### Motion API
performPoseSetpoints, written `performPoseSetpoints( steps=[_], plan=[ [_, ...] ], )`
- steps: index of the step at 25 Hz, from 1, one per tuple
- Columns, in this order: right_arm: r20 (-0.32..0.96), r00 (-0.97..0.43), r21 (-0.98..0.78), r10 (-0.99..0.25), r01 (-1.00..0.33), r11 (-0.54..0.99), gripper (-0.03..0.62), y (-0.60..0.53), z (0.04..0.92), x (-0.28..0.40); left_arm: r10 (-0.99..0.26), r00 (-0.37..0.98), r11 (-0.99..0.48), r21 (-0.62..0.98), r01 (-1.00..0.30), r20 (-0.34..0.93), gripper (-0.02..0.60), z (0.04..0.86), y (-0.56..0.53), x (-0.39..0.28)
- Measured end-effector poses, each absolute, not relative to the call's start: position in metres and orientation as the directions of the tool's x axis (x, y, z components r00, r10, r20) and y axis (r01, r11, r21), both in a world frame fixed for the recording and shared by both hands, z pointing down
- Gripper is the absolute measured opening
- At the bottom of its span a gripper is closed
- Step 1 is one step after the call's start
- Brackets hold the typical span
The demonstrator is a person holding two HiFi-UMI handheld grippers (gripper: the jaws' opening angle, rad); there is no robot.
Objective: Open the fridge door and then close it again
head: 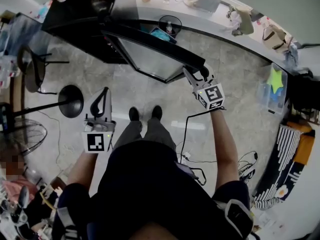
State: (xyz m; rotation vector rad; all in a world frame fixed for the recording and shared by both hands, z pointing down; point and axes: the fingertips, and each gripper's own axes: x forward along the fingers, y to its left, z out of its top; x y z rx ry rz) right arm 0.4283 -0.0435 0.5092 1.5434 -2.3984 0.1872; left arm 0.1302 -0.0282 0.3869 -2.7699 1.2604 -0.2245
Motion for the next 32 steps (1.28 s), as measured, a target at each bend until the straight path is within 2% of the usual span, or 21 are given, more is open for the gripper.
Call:
performPoseSetpoints(
  steps=[21,32],
  plan=[
    [0.317,-0.294,0.041,-0.902,-0.946,0.323,0.221,0.010,0.508,0.377,-0.810,0.582,-0.586,-0.156,-0.795,0.075,0.023,0.380,0.011,0.105],
    [0.312,-0.182,0.053,-0.932,-0.977,0.208,0.221,0.039,0.508,0.323,-0.762,0.646,-0.645,-0.151,-0.749,0.051,0.023,0.381,0.025,0.045]
  ],
)
